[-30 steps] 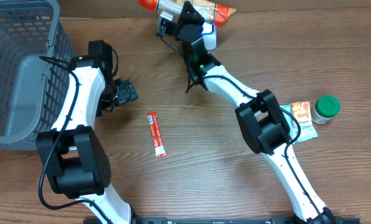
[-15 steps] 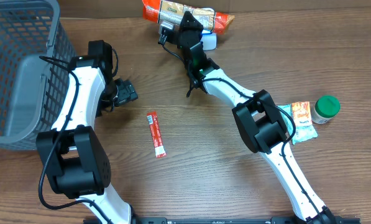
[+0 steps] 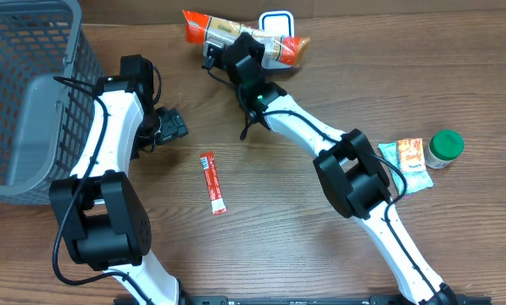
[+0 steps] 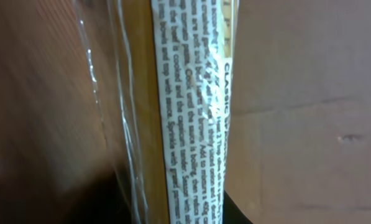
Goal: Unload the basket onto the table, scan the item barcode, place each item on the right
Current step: 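Carry the spaghetti packet right and lower it onto the table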
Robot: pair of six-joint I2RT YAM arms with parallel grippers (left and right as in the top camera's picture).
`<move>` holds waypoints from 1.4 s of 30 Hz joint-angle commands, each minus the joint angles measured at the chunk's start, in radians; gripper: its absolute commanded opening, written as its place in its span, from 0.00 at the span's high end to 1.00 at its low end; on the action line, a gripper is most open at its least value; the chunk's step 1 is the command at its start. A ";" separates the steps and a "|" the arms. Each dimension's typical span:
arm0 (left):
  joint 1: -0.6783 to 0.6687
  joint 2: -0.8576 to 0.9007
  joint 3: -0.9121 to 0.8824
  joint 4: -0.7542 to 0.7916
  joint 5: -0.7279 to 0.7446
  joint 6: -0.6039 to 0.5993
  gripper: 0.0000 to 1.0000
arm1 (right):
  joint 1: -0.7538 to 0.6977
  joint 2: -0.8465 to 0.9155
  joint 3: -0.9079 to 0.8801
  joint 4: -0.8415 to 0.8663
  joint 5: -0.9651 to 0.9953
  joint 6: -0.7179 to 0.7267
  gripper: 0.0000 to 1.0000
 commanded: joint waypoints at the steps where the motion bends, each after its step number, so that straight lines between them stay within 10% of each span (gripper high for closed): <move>1: -0.002 -0.017 0.002 0.001 -0.005 0.027 0.00 | 0.008 -0.282 0.037 -0.110 0.125 0.269 0.97; 14: -0.002 -0.017 0.002 0.001 -0.005 0.027 0.00 | -0.130 -0.452 -0.026 -1.328 -0.331 1.188 0.96; 42: -0.002 -0.017 0.002 0.001 -0.005 0.027 0.00 | -0.227 -0.452 -0.359 -1.336 -0.305 1.363 0.91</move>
